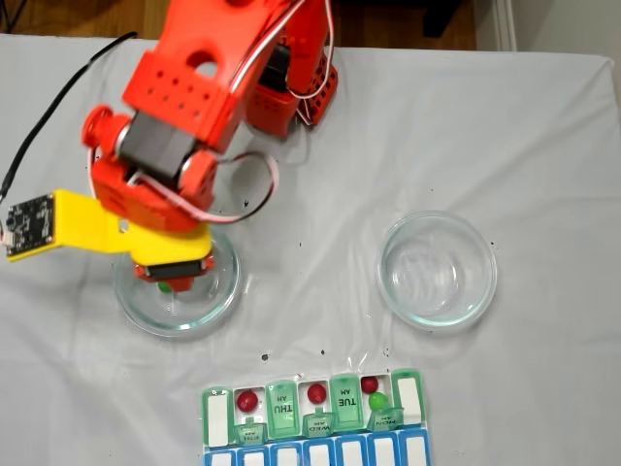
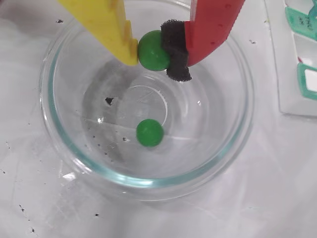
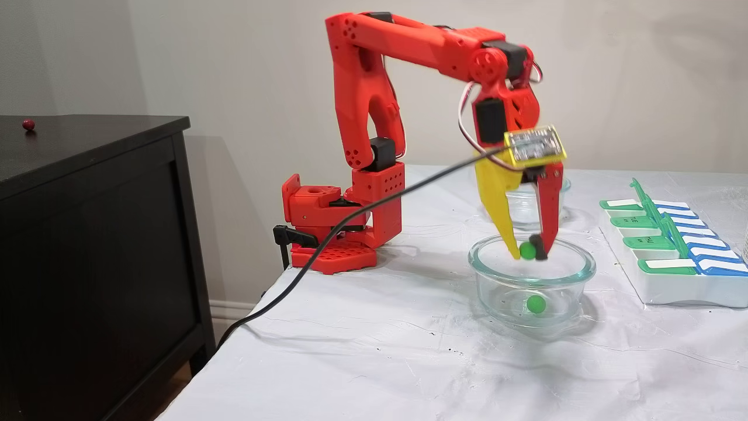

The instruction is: Sort medicines into box.

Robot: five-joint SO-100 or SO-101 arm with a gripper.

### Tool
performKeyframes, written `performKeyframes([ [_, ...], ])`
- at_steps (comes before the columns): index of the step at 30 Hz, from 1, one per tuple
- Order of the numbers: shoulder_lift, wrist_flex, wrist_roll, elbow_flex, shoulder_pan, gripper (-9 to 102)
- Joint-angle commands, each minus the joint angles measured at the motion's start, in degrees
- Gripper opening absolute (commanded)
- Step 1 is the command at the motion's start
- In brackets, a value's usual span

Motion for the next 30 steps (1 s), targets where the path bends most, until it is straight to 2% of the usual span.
performKeyframes([
  [1, 10.2, -4.7, 4.9, -3.5, -6.4, 0],
  [5, 12.0, -17.9, 11.1, 3.8, -15.2, 0],
  [16, 1.8, -32.5, 17.3, 5.1, -23.4, 0],
  [30, -11.8, -36.7, 19.2, -2.3, -28.4, 0],
])
